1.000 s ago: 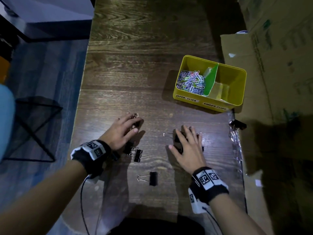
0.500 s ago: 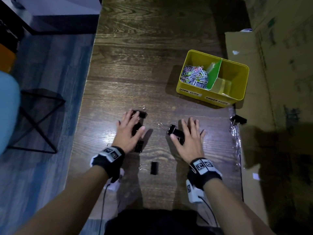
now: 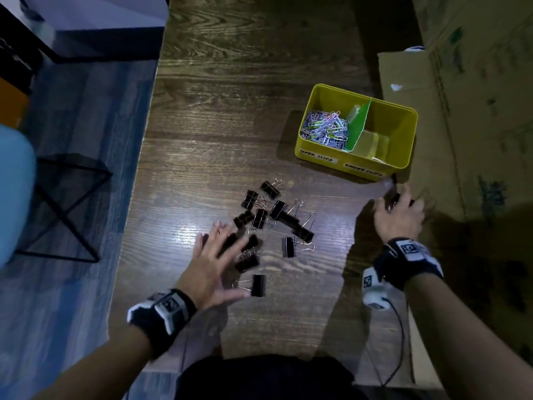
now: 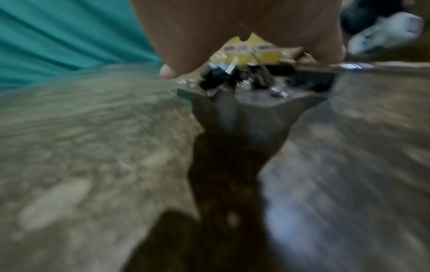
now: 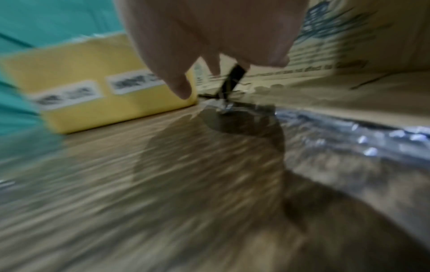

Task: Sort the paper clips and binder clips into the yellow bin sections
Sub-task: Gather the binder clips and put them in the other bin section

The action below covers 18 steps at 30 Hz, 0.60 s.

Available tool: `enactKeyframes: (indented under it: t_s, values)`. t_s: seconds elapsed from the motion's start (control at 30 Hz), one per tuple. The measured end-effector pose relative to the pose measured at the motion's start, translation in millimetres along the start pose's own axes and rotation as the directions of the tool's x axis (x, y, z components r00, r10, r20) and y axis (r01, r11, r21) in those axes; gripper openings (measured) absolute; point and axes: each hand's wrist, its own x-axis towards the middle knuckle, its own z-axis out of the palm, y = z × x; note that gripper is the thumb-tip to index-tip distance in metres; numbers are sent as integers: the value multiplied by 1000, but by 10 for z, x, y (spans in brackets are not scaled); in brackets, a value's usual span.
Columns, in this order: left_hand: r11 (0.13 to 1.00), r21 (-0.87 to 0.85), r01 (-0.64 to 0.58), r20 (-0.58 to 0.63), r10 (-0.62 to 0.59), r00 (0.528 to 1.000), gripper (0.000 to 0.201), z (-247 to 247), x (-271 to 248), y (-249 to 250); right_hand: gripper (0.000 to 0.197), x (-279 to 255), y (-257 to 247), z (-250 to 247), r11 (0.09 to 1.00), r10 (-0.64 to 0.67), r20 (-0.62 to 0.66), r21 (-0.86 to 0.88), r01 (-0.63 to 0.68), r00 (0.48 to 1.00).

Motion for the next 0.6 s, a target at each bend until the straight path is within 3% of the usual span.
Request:
enactKeyframes:
  t_s: [0.07, 0.13, 0.23, 0.4, 0.5, 0.53, 0.6]
  values:
    - [985, 165, -53, 119, 34, 992, 103, 182, -86, 85, 67, 11, -7, 41, 1000, -9, 29, 8, 8, 1000]
    - [978, 210, -4, 107, -19, 994, 89, 266, -2, 211, 60, -167, -106, 72, 993, -113, -19, -17, 113, 993]
    - [988, 134, 71, 79, -82, 993, 78, 262, 273, 401, 52, -645, -282, 225, 952, -307, 35, 25, 306, 951]
    - [994, 73, 83, 114, -91, 989, 85, 171, 541, 553, 50, -1265, -419, 531, 885, -465, 190, 138, 445, 865]
    - [997, -50, 62, 84, -58, 995, 92, 88, 498, 480, 48, -1398, -465, 534, 807, -591, 278, 204, 554, 757]
    - [989, -136, 63, 62, -55, 997, 92, 65, 454, 443, 47, -1415, -472, 497, 802, -596, 293, 247, 543, 747]
    - [943, -320, 92, -7, -100, 995, 85, 7, 346, 359, 45, -1396, -477, 371, 830, -541, 285, 335, 446, 792]
